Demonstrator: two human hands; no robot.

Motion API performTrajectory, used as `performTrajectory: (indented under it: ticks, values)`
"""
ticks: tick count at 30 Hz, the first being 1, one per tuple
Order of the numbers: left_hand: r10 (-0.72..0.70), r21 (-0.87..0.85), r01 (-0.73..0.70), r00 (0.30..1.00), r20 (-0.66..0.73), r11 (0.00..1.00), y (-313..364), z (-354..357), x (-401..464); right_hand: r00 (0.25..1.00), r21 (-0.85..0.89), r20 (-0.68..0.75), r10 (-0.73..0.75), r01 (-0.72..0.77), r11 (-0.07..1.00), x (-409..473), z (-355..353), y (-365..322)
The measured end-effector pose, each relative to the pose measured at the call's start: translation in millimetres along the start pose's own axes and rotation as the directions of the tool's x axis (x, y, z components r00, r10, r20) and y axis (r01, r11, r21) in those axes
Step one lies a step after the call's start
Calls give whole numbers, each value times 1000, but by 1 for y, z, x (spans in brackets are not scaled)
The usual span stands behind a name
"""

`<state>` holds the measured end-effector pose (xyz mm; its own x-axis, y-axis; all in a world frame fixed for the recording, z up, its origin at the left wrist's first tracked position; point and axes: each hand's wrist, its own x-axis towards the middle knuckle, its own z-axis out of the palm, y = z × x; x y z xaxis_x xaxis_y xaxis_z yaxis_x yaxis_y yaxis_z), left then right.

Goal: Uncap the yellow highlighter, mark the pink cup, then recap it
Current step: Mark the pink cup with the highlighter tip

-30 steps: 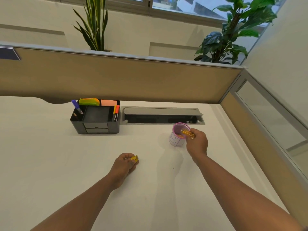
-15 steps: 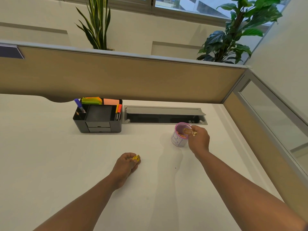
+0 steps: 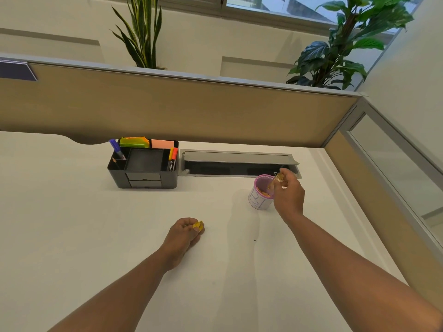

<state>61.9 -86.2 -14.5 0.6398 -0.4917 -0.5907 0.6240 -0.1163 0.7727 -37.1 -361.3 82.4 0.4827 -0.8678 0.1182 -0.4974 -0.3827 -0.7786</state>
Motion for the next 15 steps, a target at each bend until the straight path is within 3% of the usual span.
performTrajectory:
  ticks: [8, 15]
  values:
    - [7, -6, -7, 1000, 2, 1000, 1, 1, -2, 999, -20, 0, -35, 35, 999, -2, -1, -2]
    - [27, 12, -27, 1000, -1, 1000, -1, 3, -3, 996, 143, -66, 61, -51, 988, -7, -3, -6]
